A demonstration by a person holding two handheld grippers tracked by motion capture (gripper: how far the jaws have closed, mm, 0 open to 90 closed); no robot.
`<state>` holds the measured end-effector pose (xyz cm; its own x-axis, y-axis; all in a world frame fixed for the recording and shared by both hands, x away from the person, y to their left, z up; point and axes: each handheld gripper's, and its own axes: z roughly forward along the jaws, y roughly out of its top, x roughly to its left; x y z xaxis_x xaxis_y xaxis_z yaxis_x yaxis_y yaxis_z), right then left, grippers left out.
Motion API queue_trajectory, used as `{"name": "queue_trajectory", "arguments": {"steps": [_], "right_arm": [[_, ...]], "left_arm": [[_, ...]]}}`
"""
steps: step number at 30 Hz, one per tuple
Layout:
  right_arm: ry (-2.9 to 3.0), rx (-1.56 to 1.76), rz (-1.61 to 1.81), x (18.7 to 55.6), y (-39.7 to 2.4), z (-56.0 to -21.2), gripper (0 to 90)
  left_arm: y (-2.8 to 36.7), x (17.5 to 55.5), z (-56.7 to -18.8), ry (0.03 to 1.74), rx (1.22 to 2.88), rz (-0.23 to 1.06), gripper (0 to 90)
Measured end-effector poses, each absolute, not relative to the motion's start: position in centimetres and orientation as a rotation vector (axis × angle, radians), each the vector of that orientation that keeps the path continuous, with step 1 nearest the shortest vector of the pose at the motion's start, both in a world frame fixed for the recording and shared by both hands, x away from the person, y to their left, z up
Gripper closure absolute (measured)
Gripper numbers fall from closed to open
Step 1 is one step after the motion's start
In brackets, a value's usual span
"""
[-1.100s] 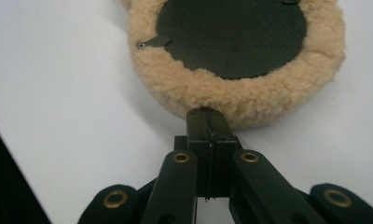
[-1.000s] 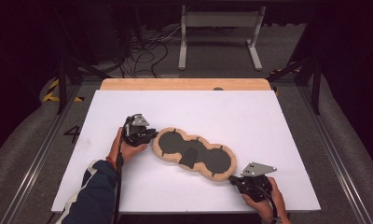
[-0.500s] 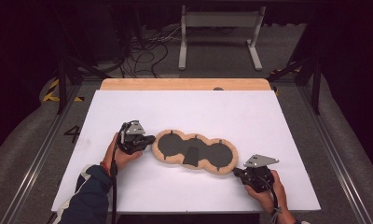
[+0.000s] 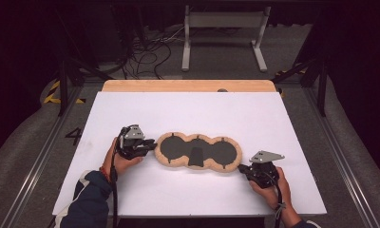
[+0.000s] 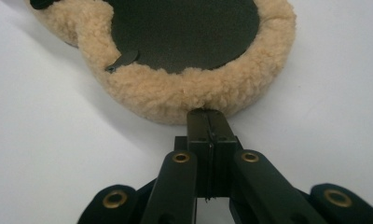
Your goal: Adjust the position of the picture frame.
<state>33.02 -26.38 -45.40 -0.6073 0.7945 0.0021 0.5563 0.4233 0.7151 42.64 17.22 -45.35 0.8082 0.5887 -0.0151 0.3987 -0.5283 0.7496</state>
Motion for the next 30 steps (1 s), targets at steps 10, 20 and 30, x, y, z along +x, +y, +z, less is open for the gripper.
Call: {"name": "queue_trajectory", "arguments": {"steps": [10, 20, 30], "right_arm": [[2.336, 1.176, 0.981, 33.6, -26.4, -45.4, 90.0], [2.337, 1.165, 0.978, 33.8, -26.4, -45.4, 90.0], [2.343, 1.178, 0.992, 34.2, -26.7, -45.3, 87.6]], "left_arm": [[17.2, 42.6, -45.4, 0.731, 2.195, 0.303, 75.6], [17.0, 42.5, -45.2, 0.704, 2.221, 0.329, 76.5], [17.0, 42.3, -45.2, 0.722, 2.26, 0.349, 75.2]]}}
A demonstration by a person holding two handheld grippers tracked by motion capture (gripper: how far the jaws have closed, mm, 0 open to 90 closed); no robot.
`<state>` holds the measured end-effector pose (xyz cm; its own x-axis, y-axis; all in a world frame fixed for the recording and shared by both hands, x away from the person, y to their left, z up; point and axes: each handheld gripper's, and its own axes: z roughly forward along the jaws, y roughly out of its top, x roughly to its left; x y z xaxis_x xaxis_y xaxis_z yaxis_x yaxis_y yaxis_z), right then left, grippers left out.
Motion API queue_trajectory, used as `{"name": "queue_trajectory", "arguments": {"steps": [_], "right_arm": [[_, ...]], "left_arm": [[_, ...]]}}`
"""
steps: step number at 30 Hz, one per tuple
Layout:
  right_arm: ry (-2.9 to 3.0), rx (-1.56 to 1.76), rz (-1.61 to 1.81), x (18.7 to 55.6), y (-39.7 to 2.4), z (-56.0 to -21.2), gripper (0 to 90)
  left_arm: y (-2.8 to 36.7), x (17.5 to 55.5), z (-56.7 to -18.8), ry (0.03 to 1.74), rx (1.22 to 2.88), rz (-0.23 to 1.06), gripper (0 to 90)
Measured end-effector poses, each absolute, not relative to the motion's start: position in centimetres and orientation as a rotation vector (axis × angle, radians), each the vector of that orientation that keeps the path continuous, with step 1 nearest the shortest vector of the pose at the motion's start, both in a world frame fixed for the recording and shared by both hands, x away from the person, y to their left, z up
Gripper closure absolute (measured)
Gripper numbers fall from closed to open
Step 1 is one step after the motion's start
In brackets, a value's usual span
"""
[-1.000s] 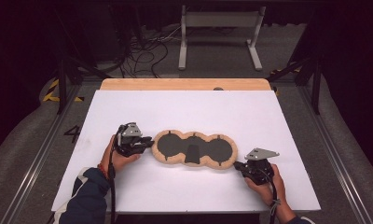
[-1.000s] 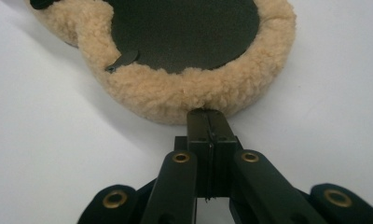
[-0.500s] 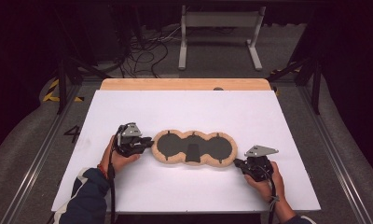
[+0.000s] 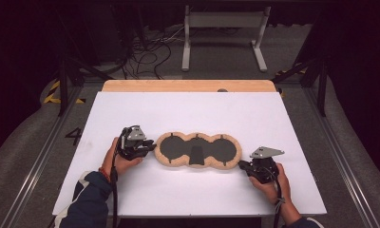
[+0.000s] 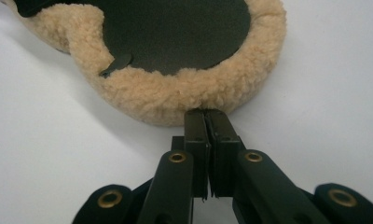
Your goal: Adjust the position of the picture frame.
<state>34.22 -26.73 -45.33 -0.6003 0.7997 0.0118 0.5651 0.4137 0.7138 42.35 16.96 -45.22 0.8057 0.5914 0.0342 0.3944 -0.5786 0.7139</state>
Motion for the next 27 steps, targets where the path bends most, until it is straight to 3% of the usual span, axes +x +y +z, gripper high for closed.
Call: {"name": "queue_trajectory", "arguments": {"steps": [27], "right_arm": [[2.3, 1.179, 1.034, 33.5, -27.6, -44.2, 82.3]], "left_arm": [[18.4, 38.3, -43.6, 0.587, 2.19, 0.389, 68.3]]}}
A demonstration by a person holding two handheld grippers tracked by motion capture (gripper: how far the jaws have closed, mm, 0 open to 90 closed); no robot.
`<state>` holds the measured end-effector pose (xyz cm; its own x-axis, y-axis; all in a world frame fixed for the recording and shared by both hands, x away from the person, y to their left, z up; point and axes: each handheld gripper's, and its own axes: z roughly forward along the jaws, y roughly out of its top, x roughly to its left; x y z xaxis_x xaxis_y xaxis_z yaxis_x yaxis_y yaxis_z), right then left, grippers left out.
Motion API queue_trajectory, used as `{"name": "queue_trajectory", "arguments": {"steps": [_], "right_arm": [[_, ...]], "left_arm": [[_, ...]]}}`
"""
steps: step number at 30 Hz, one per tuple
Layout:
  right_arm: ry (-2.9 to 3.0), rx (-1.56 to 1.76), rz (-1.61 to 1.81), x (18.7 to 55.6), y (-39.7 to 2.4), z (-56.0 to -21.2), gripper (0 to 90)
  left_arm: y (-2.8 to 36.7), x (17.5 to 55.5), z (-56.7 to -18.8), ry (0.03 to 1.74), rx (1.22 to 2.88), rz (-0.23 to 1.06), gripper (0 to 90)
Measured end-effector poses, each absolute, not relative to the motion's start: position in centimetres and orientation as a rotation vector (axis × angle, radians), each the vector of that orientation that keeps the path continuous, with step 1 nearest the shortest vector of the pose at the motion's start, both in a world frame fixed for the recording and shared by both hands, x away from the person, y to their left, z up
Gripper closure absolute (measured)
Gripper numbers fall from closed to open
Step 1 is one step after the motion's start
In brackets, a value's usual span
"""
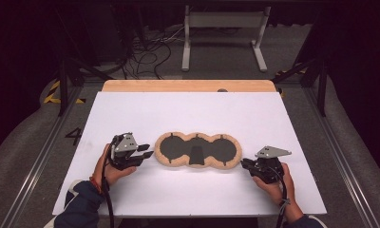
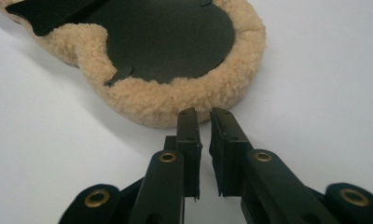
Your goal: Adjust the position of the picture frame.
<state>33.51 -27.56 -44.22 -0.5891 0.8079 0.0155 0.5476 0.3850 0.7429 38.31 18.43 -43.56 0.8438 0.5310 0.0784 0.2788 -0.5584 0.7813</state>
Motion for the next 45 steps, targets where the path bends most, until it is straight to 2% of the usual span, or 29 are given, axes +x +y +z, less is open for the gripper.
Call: {"name": "queue_trajectory", "arguments": {"steps": [8, 12, 17, 25, 34, 45], "right_arm": [[2.322, 1.175, 1.019, 33.5, -27.2, -44.3, 82.3], [2.355, 1.185, 0.997, 33.5, -26.8, -44.9, 84.7], [2.363, 1.179, 0.973, 33.6, -26.1, -45.1, 84.8], [2.356, 1.183, 0.975, 33.8, -26.0, -45.2, 84.9], [2.35, 1.187, 0.982, 34.0, -26.2, -45.2, 84.1], [2.358, 1.147, 1.038, 33.4, -26.2, -44.5, 83.0]], "left_arm": [[18.8, 37.6, -44.2, 0.585, 2.205, 0.389, 68.3], [18.0, 38.7, -45.0, 0.665, 2.167, 0.443, 69.2], [17.2, 40.2, -45.8, 0.717, 2.184, 0.4, 68.2], [17.3, 40.1, -45.9, 0.724, 2.175, 0.363, 69.2], [18.4, 39.0, -45.2, 0.7, 2.171, 0.368, 65.2], [19.6, 37.3, -44.5, 0.655, 2.17, 0.432, 52.6]]}}
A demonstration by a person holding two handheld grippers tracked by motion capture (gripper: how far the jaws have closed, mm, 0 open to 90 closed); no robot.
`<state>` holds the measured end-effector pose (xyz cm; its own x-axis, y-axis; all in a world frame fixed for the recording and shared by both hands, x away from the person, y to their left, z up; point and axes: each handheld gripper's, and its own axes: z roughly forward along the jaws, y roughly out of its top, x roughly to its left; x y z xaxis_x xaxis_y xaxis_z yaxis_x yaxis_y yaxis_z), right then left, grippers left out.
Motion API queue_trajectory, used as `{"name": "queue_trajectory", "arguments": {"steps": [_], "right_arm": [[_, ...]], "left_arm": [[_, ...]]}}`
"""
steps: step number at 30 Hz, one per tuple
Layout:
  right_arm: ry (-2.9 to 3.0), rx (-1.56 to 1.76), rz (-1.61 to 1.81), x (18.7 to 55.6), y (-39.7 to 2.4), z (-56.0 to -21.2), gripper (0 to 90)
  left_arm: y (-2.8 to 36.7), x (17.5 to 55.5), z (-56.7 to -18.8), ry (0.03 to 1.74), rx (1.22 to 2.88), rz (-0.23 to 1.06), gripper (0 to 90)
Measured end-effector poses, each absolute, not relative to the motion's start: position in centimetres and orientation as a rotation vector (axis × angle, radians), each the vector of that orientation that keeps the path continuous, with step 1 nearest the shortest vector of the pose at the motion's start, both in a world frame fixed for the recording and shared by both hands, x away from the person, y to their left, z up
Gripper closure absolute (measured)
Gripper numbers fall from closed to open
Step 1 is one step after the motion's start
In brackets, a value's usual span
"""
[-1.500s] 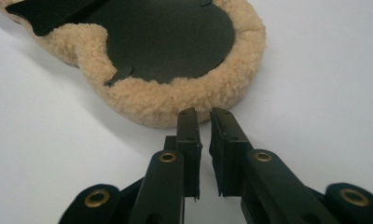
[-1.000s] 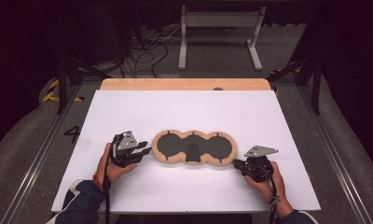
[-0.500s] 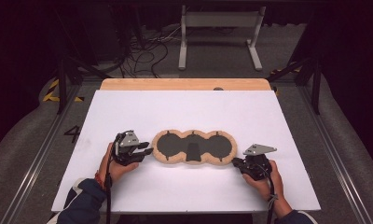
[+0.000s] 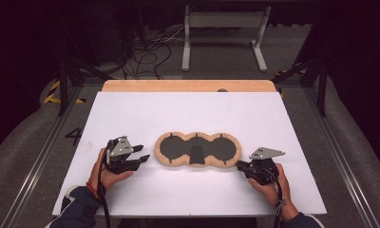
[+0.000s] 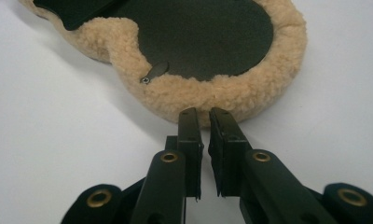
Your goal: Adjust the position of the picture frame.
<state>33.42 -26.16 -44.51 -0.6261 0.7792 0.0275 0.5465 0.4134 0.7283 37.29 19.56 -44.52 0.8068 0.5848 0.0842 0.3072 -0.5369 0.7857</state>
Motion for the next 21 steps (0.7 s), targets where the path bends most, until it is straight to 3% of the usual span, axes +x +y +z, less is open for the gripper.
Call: {"name": "queue_trajectory", "arguments": {"steps": [13, 21], "right_arm": [[2.373, 1.075, 1.097, 32.8, -25.8, -43.7, 78.1], [2.414, 1.041, 1.121, 32.6, -25.3, -43.8, 65.8]], "left_arm": [[21.0, 35.2, -45.0, 0.647, 2.156, 0.448, 32.0], [21.9, 34.0, -45.4, 0.671, 2.164, 0.456, 19.8]]}}
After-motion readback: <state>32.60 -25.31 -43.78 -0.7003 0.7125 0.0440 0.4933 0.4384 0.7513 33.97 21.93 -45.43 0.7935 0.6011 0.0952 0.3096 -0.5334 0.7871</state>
